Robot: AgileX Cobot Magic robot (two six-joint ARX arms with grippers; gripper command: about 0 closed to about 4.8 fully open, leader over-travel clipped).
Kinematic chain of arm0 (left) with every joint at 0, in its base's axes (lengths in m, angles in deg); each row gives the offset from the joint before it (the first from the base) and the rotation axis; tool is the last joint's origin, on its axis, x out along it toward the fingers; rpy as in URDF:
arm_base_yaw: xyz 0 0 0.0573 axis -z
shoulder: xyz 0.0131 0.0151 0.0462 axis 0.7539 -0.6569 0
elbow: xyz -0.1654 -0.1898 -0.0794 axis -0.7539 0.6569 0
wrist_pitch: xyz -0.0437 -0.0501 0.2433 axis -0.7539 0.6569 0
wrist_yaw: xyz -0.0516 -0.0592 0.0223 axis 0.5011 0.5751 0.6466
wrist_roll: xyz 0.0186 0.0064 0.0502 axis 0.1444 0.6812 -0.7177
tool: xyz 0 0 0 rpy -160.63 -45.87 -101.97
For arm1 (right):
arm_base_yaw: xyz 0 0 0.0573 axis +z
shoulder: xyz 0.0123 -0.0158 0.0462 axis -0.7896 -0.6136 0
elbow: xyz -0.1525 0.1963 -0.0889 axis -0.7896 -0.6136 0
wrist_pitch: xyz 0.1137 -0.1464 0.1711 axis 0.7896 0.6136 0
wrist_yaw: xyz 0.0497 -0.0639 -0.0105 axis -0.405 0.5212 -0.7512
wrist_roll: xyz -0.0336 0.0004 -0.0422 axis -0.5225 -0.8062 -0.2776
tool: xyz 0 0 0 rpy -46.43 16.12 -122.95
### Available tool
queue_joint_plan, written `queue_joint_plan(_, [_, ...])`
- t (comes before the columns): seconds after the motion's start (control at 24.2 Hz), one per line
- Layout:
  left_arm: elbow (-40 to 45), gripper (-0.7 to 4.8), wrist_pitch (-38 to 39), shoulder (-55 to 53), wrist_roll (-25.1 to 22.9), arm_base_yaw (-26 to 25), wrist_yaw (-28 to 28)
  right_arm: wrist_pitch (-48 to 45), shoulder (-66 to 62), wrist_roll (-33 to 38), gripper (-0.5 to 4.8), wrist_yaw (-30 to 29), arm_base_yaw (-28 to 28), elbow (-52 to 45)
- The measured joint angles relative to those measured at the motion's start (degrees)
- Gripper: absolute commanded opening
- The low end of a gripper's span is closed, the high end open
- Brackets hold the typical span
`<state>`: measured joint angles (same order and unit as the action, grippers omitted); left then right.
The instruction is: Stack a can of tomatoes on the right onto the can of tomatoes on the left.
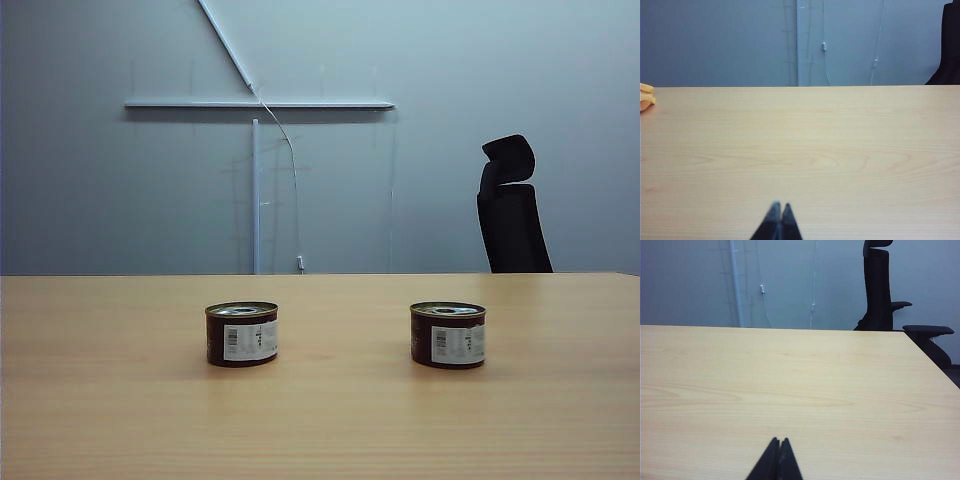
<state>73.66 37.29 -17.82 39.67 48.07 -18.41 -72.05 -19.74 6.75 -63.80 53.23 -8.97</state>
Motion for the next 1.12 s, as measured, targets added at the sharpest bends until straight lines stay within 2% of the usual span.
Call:
queue_joint_plan(0.37, [0.00, -0.02, 0.00, -0.02, 0.00, 0.66, -0.07, -0.02, 0.00, 0.00, -0.05, 0.00, 0.00, 0.00])
queue_joint_plan(0.5, [-0.04, -0.02, -0.52, -2.34, 0.00, 6.67, -2.54, -0.74, 0.00, 2.38, -0.05, -1.14, 0.00, 0.00])
queue_joint_plan(0.62, [-0.02, -0.02, -0.39, -7.13, 0.00, 16.50, -5.95, -4.02, 0.00, 10.49, 0.10, -5.29, 0.00, 0.00])
queue_joint_plan(0.66, [-0.02, -0.02, -0.33, -8.26, 0.00, 19.21, -6.34, -5.31, 0.00, 12.55, 0.38, -6.71, 0.00, 0.00])
queue_joint_plan(0.7, [0.00, -0.02, -0.04, -9.49, -0.02, 22.25, -6.34, -6.80, 0.00, 14.78, 0.93, -8.59, 0.00, 0.00])
queue_joint_plan(0.79, [0.00, -0.02, 0.15, -12.74, 0.00, 33.75, -6.51, -8.57, 0.00, 19.56, 1.45, -14.82, 0.26, 0.15])
queue_joint_plan(0.83, [0.00, -0.02, 0.15, -13.38, -0.02, 36.48, -6.43, -7.91, 0.00, 20.09, 1.82, -16.35, 0.42, 0.55])
queue_joint_plan(0.87, [0.00, -0.02, 0.17, -13.79, 0.00, 38.45, -6.32, -6.93, -0.11, 20.22, 2.90, -17.77, 0.55, 1.29])
queue_joint_plan(0.91, [-0.02, -0.02, 0.15, -14.25, 0.00, 41.33, -6.58, -4.70, -0.87, 20.20, 3.66, -19.82, 0.94, 3.48])
queue_joint_plan(0.95, [0.00, -0.02, 0.13, -14.38, 0.00, 42.47, -6.58, -3.45, -1.53, 19.98, 4.65, -20.28, 1.38, 4.57])
queue_joint_plan(1.03, [0.00, -0.02, 0.17, -14.36, 0.00, 43.63, -6.14, 0.55, -7.61, 15.26, 4.79, -23.93, 4.68, 8.26])
queue_joint_plan(1.12, [0.00, -0.02, 0.20, -14.36, 0.00, 43.63, -6.19, 1.38, -13.05, 11.02, 4.79, -24.76, 7.89, 9.75])
